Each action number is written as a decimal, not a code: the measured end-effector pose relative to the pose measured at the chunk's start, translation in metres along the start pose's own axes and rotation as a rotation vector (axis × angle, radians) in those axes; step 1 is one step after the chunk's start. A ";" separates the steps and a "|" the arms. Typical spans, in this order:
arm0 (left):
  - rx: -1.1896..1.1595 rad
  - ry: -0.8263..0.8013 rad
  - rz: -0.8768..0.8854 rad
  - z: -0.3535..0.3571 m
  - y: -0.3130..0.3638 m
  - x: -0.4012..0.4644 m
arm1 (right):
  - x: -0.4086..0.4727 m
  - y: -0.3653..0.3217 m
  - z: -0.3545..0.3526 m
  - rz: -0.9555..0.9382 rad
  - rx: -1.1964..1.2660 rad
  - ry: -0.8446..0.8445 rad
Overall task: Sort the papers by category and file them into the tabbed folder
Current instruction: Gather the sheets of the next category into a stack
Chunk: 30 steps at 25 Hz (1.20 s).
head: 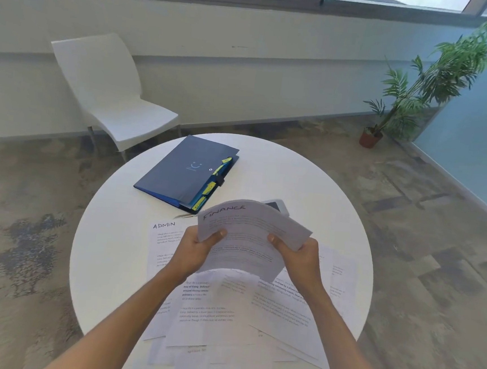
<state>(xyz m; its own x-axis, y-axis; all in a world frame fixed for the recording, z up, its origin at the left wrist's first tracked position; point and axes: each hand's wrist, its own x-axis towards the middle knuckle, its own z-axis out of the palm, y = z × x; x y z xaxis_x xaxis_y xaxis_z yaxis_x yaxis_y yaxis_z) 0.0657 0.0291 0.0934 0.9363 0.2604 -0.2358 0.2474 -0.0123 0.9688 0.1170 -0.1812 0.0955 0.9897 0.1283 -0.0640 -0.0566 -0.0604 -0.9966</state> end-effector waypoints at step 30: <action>-0.747 0.350 -0.107 -0.022 0.004 0.023 | -0.003 0.019 -0.014 0.048 0.048 0.019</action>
<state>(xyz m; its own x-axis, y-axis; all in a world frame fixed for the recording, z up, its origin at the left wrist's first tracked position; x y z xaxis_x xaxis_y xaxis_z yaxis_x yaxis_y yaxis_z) 0.0825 0.0560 0.0935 0.7546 0.5108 -0.4119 -0.0154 0.6414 0.7671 0.1144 -0.1962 0.0772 0.9879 0.1079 -0.1111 -0.1098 -0.0181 -0.9938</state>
